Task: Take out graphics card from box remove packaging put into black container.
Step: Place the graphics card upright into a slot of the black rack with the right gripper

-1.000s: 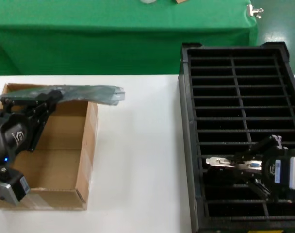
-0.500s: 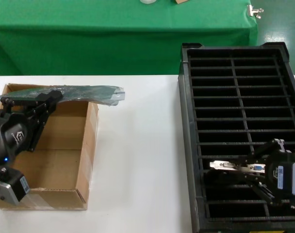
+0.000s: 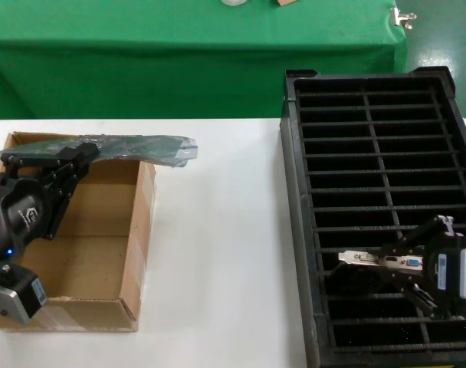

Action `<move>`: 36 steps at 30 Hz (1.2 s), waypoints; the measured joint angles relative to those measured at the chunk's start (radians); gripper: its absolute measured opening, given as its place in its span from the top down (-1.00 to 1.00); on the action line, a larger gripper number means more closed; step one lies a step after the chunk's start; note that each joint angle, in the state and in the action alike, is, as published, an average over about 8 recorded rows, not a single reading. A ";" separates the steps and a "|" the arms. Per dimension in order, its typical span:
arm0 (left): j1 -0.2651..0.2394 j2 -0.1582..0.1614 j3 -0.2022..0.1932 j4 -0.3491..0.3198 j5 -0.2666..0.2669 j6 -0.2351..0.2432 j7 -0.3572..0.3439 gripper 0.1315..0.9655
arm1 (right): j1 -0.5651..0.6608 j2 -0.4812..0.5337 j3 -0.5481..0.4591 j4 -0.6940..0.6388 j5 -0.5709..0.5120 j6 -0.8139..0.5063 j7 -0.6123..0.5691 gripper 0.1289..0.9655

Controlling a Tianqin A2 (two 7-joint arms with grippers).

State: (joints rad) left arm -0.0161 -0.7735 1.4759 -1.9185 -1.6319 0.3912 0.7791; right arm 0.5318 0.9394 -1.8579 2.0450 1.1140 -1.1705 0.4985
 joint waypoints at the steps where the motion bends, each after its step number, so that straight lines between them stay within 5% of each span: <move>1: 0.000 0.000 0.000 0.000 0.000 0.000 0.000 0.98 | 0.003 -0.003 -0.002 -0.001 -0.001 -0.003 0.002 0.87; 19: 0.000 0.000 0.000 0.000 0.000 0.000 0.000 0.98 | 0.044 -0.064 -0.060 -0.057 -0.017 -0.023 -0.025 0.87; 36: 0.000 0.000 0.000 0.000 0.000 0.000 0.000 0.98 | 0.043 -0.059 -0.052 -0.026 -0.027 -0.043 0.010 0.49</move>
State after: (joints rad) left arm -0.0161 -0.7734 1.4759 -1.9185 -1.6319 0.3912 0.7791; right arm 0.5750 0.8801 -1.9100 2.0192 1.0870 -1.2138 0.5083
